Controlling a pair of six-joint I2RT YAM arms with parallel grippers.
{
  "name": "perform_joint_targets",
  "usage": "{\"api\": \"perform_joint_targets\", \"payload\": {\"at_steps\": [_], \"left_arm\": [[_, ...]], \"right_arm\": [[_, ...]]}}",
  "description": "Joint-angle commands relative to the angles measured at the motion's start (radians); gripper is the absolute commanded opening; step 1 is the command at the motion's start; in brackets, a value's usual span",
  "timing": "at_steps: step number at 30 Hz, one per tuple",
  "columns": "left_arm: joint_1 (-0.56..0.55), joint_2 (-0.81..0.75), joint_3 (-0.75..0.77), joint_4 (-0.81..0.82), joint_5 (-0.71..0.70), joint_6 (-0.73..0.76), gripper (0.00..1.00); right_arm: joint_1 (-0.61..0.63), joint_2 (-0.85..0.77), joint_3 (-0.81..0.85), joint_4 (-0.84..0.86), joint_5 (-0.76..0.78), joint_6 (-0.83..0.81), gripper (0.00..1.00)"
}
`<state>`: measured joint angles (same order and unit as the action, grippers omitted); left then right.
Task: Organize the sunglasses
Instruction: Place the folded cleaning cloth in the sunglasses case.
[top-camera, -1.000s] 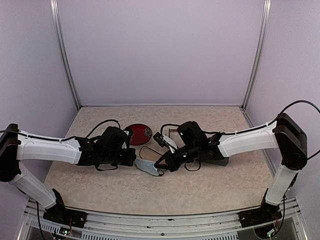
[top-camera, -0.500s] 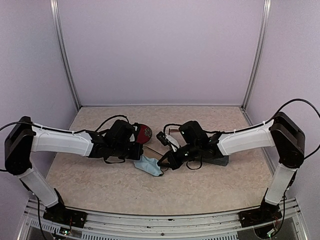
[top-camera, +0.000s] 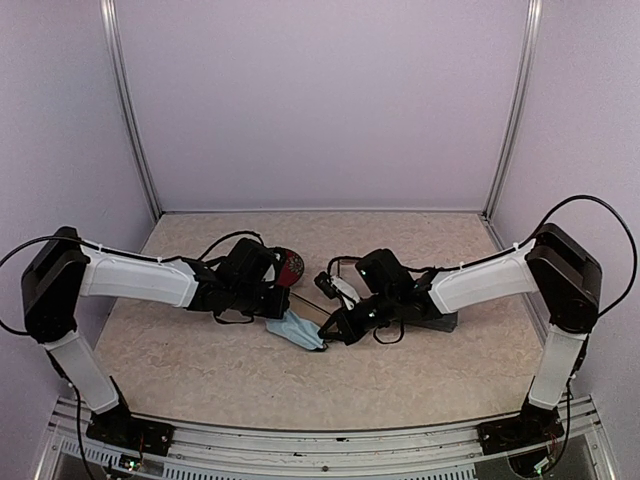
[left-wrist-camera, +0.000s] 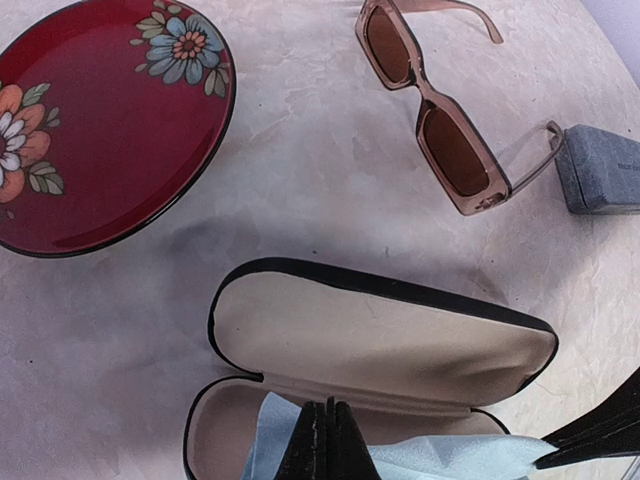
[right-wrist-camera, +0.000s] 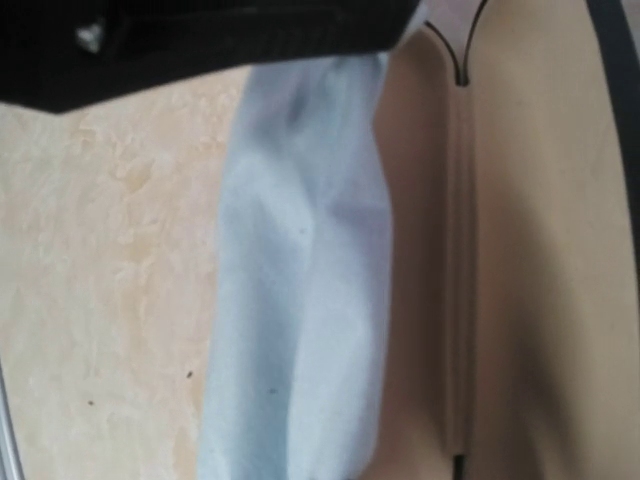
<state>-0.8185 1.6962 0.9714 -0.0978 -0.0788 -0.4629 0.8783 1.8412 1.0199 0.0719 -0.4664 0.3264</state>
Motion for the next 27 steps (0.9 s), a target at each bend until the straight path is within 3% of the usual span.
{"api": "perform_joint_targets", "payload": {"at_steps": [1, 27], "left_arm": [[0.009, 0.022, 0.022, -0.001, 0.017, 0.020, 0.00], [0.015, 0.097, 0.077, -0.004, 0.012, 0.048, 0.00]], "right_arm": [[-0.011, 0.023, -0.009, -0.006, 0.008, -0.010, 0.00], [-0.011, 0.052, -0.008, -0.041, 0.040, -0.027, 0.00]]}}
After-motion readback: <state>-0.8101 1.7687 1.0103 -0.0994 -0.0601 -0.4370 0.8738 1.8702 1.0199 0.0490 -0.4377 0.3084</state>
